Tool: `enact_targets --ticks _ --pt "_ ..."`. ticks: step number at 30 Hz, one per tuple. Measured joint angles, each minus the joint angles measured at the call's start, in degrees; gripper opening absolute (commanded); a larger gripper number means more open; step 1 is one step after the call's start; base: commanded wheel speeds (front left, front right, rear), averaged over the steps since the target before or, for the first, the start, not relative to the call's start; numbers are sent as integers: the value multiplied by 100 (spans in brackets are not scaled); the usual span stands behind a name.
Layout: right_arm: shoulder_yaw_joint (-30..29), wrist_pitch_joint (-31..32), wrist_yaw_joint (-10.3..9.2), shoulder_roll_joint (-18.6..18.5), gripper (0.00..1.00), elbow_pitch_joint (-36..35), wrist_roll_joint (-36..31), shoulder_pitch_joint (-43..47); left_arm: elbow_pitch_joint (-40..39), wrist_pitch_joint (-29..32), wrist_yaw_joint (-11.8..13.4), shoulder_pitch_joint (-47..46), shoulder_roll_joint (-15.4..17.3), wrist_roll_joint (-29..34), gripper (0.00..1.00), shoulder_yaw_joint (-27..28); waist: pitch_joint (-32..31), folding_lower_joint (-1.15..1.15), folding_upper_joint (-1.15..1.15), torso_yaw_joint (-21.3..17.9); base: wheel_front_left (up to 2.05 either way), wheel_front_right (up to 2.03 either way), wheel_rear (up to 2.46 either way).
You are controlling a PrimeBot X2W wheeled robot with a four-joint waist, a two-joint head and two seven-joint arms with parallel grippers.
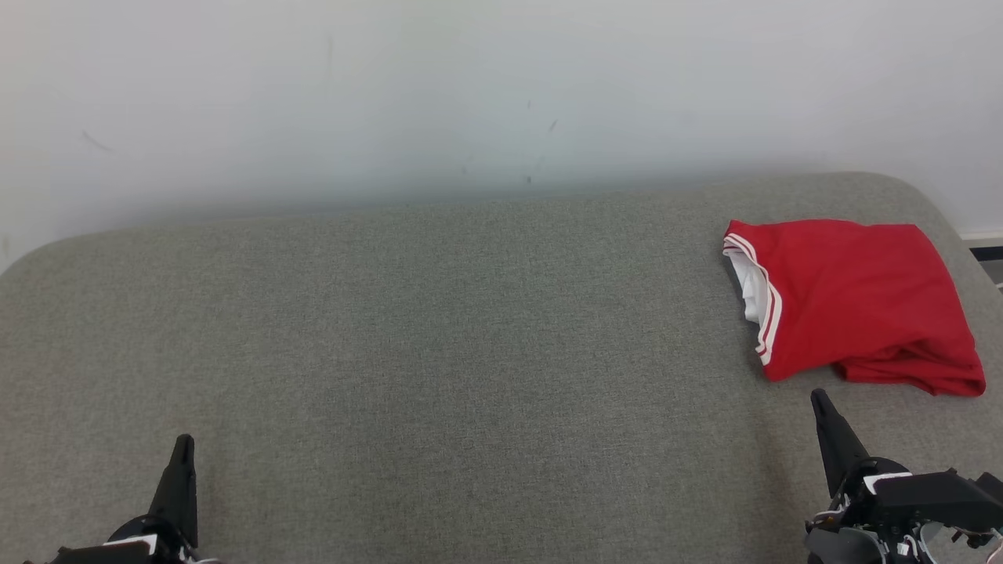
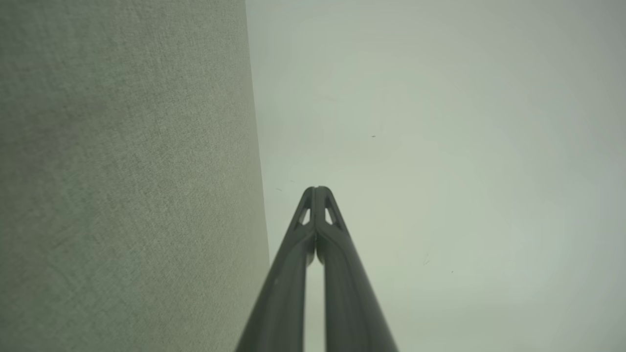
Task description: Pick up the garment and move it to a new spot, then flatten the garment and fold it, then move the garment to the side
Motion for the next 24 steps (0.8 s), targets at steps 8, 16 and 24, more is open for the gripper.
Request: enact_targets --ticks 8,16,24 --pt "0 -1 0 0 0 4 0 -1 4 0 -4 0 0 0 0 0 -1 0 0 0 0 0 0" --pt "0 -1 1 0 0 9 0 -1 8 0 -4 0 0 0 0 -1 -1 0 0 0 0 0 0" --pt "1 -1 7 0 0 11 0 -2 11 0 -4 0 0 0 0 -1 -1 0 0 0 0 0 0"
